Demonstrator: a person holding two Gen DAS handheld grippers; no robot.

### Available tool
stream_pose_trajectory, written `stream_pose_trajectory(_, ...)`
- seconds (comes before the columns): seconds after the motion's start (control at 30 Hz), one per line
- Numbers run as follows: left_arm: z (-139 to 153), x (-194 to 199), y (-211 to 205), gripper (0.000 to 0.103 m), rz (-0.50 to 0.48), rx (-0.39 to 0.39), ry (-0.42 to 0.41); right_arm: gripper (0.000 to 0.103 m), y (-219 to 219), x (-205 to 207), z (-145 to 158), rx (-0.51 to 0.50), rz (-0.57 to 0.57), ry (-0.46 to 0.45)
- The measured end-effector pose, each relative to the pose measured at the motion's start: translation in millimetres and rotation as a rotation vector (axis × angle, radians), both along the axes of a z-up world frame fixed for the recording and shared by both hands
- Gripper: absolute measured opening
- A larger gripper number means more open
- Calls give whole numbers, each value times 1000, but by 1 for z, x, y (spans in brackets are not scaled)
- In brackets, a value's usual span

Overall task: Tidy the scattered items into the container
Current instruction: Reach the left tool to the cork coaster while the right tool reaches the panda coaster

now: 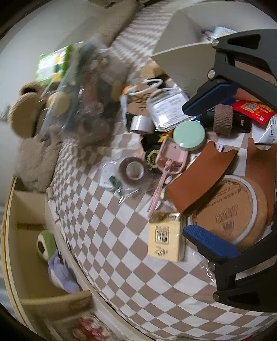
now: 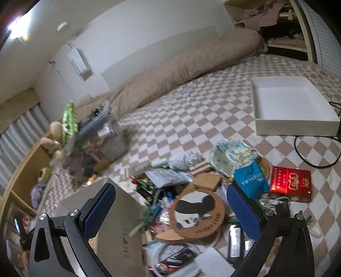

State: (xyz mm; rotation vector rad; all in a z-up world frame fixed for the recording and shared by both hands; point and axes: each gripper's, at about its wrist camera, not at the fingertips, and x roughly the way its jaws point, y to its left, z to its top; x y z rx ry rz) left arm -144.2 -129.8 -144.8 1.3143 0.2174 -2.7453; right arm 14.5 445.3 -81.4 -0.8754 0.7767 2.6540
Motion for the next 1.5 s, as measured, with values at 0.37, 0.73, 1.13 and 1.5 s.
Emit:
stream_pose_trajectory(0.37, -28, -5, 14, 103, -60, -311, -103, 103, 17, -4, -18, -10, -35, -76)
stream_pose_trajectory(0.73, -48, -11, 31, 103, -101, -457, -171, 103, 34, -4, -33, -36, -92, -130)
stream_pose_trajectory(1.13, -48, -9, 15, 103, -50, -447, -193, 103, 52, -4, -47, -28, -142, -217)
stream_pose_trajectory(1.5, -39, -6, -10, 103, 59, -364, -182, 103, 17, -35, -69, -31, 50, -306)
